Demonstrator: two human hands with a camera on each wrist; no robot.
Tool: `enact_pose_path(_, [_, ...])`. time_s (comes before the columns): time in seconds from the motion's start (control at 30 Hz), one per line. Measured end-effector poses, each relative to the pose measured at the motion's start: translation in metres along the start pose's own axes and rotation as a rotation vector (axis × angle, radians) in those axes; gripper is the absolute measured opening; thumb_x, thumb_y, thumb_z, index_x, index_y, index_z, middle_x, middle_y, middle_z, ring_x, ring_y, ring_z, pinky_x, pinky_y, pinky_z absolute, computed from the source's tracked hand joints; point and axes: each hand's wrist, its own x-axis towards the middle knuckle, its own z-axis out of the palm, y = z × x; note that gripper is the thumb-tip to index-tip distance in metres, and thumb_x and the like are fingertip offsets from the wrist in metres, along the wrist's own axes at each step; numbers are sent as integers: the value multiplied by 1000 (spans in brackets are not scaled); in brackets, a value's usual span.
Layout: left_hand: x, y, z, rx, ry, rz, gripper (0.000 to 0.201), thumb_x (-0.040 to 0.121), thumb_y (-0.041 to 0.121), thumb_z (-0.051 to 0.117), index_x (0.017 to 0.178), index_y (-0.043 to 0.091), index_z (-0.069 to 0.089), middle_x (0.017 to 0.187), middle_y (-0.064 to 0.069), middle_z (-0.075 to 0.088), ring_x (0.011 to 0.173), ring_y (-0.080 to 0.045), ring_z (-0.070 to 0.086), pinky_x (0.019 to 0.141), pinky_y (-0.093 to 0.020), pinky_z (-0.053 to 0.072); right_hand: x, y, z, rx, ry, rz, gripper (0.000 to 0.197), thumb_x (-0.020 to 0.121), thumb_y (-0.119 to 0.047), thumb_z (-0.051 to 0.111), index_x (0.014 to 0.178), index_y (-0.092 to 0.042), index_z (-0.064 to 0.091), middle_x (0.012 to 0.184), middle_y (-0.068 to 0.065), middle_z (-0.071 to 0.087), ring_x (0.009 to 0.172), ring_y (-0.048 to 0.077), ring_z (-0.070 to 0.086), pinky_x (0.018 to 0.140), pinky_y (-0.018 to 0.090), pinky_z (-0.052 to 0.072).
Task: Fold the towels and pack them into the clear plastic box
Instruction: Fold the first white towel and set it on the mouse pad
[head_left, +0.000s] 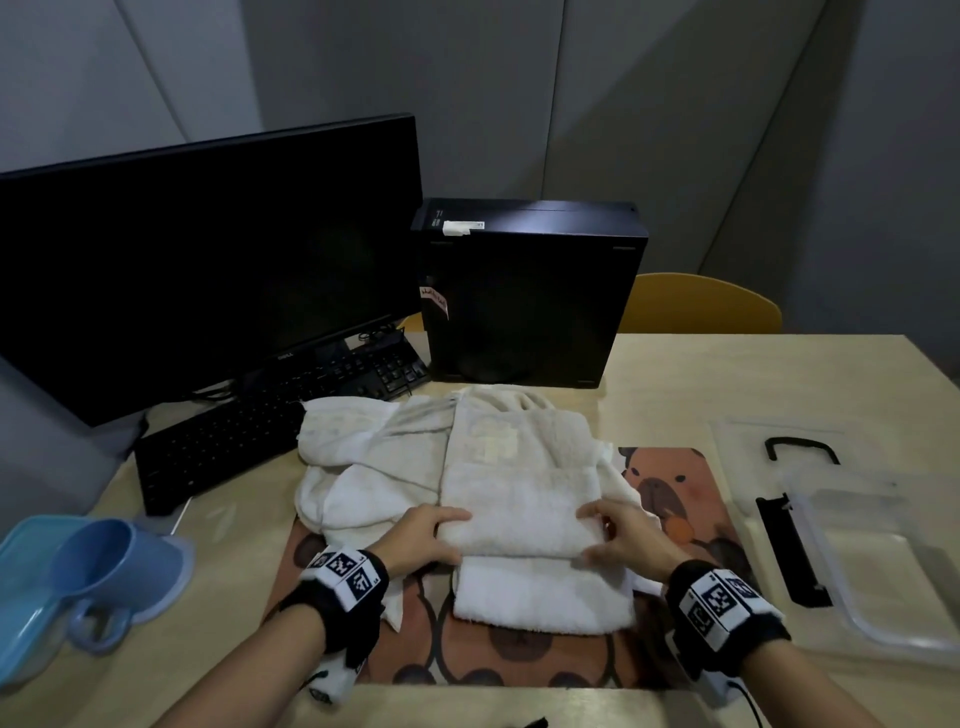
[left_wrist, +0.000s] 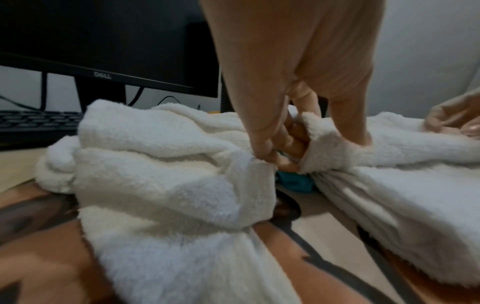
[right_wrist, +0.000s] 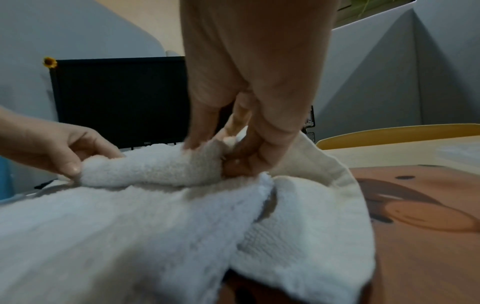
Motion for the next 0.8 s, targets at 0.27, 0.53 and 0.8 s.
enact_pose_path(0.27, [-2, 22, -31, 178, 2, 129, 17, 83, 29, 64, 96, 20, 69, 113, -4, 41, 110, -12, 36, 93, -18, 27, 0, -12, -27, -242, -20, -72, 28, 84, -25, 63, 109, -12, 63, 106, 0, 40, 106, 18, 44, 84, 20, 32])
enact_pose_path(0.53, [8, 48, -70, -561, -113, 19, 32, 69, 39, 66, 70, 7, 59, 67, 0, 57, 62, -11, 53, 58, -16, 43, 9, -27, -73, 417, -73, 141, 32, 82, -36, 59, 102, -12, 60, 92, 3, 61, 69, 7, 59, 60, 20, 45])
enact_pose_path(0.8, [55, 18, -17, -627, 251, -156, 33, 86, -1, 58, 118, -3, 48, 127, -23, 55, 95, -20, 58, 81, -24, 52, 54, -23, -27, 475, 50, 309, 48, 83, -18, 67, 125, -5, 47, 116, 8, 59, 93, 17, 57, 62, 19, 49])
